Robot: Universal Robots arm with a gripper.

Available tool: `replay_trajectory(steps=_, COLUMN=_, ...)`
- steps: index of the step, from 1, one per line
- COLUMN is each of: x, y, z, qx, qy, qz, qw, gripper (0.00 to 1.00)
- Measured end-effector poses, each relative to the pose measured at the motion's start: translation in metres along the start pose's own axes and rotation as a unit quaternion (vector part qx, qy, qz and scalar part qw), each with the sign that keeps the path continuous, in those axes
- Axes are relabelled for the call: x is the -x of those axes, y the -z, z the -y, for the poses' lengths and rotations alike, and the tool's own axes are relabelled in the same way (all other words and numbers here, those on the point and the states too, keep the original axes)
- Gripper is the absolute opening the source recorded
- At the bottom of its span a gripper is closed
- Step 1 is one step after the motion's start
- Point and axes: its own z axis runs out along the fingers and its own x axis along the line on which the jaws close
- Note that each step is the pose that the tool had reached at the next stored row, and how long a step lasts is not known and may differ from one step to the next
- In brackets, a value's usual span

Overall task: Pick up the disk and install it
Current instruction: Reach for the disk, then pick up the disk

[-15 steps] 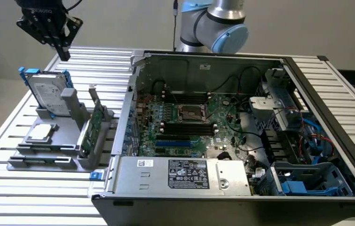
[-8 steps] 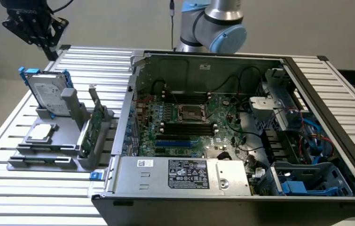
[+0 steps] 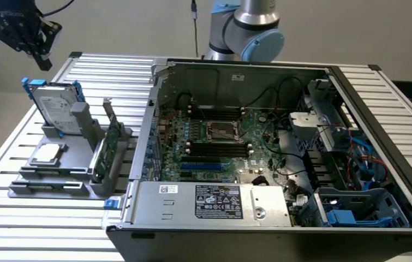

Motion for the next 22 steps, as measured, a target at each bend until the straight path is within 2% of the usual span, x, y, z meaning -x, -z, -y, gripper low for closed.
replay_trajectory(steps=3, x=-0.012, y=-0.0008, z=-0.0009, qx=0.0, qy=0.0, qz=-0.0003, qw=1.0, gripper=0.11)
replay_trajectory(steps=20, x=-0.013, y=-0.0007, z=-0.0008, qx=-0.0006, qy=0.001, qz=-0.0004, qw=1.0, gripper=0.11)
replay_trajectory(steps=22, x=-0.015, y=-0.0009, z=-0.0006, qx=-0.0003, qy=0.007, qz=-0.0008, qw=1.0, gripper=0.11)
